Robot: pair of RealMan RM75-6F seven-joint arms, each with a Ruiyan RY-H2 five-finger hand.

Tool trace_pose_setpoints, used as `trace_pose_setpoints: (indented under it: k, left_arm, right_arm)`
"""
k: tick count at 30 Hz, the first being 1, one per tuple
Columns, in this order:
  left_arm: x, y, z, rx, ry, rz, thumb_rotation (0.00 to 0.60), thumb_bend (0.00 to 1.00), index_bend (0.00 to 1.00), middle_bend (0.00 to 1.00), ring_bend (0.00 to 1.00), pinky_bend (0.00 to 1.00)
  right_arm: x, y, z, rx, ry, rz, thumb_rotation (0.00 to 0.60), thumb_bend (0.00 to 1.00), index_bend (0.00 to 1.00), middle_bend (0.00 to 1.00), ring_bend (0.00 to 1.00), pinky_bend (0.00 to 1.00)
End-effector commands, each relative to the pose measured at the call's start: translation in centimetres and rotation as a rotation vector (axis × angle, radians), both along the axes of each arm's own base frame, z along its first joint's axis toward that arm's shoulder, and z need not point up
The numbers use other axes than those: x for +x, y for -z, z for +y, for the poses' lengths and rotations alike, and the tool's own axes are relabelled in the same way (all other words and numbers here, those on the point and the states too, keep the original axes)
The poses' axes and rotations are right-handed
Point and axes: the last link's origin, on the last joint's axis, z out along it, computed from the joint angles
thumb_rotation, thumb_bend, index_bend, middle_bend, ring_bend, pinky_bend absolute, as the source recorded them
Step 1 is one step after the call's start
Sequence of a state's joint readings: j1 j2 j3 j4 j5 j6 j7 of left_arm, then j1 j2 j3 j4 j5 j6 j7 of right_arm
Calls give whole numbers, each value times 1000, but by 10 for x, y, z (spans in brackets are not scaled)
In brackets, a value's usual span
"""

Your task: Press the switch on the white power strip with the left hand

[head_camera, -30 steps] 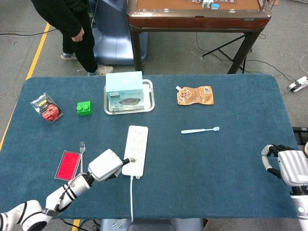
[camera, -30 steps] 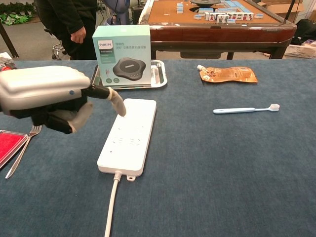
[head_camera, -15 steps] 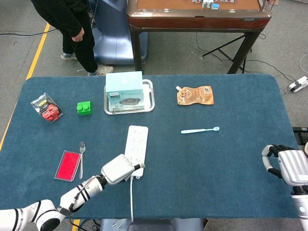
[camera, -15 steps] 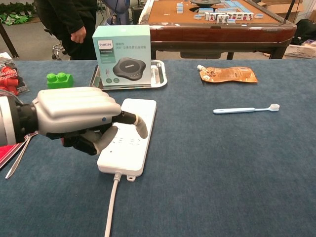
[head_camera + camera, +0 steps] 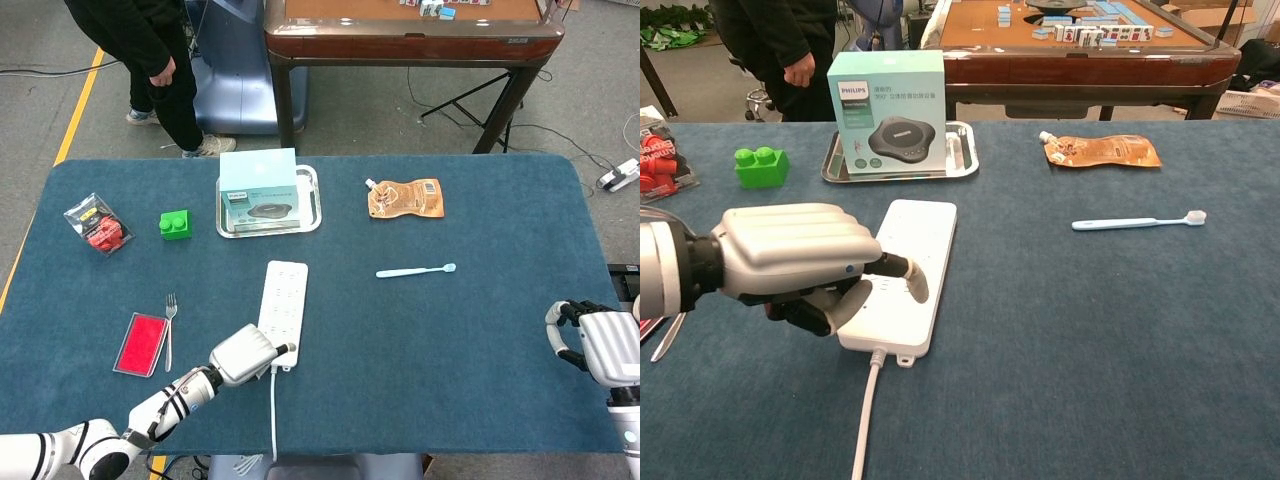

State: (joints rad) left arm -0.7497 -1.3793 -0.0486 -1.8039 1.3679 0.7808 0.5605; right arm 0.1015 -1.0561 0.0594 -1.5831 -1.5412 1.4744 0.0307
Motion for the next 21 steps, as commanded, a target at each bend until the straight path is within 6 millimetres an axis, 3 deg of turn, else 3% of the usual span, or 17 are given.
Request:
trace_pose_setpoints:
  k: [1,21]
  left_arm:
    - [-3,1,1,4,-8,10,600,875,280,1000,1000,1000]
    - [-22,4,3,19,-54,44,600,875,294,1000,1000,1000]
  right_arm:
    - [0,2,0,7,0,1,600,710,633,558,524,616]
    - [2,13,-4,43,3,5,600,710,633,558,524,616]
